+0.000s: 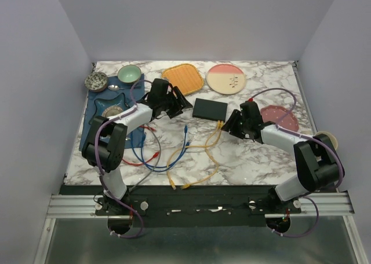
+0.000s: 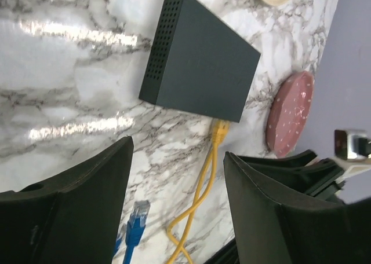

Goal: Pull the plug from the switch port

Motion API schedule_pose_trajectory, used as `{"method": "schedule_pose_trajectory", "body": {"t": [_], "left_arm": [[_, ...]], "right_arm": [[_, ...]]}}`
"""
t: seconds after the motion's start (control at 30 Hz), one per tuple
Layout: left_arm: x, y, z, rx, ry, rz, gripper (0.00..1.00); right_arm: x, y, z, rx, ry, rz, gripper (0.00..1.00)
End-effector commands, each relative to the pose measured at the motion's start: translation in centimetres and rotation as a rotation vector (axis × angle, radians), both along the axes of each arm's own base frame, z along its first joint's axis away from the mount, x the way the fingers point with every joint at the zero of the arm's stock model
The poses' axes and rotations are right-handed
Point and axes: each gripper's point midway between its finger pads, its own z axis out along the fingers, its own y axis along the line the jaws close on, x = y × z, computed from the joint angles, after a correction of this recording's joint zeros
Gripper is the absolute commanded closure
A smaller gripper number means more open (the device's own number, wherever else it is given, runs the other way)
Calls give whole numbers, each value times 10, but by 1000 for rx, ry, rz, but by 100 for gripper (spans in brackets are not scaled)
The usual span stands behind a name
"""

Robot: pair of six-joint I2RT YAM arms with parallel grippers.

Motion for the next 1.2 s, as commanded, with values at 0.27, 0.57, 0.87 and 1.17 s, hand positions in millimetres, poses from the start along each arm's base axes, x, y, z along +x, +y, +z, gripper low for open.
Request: {"method": "schedule_pose_trajectory", "body": {"t": [0.27, 0.57, 0.87, 1.17], "left_arm": [[30, 78, -11, 419, -12, 281, 27], [42, -56, 50, -107, -208, -91, 39], [40, -123, -14, -297, -43, -249, 41], [41, -114, -46, -256, 34, -212, 42]], "right_arm": [[9, -33, -10, 60, -44, -167, 43], [23, -13, -24, 192, -29, -146, 57], [28, -11, -36, 221, -41, -144, 52], [30, -10, -46, 385, -53, -169, 51]]}}
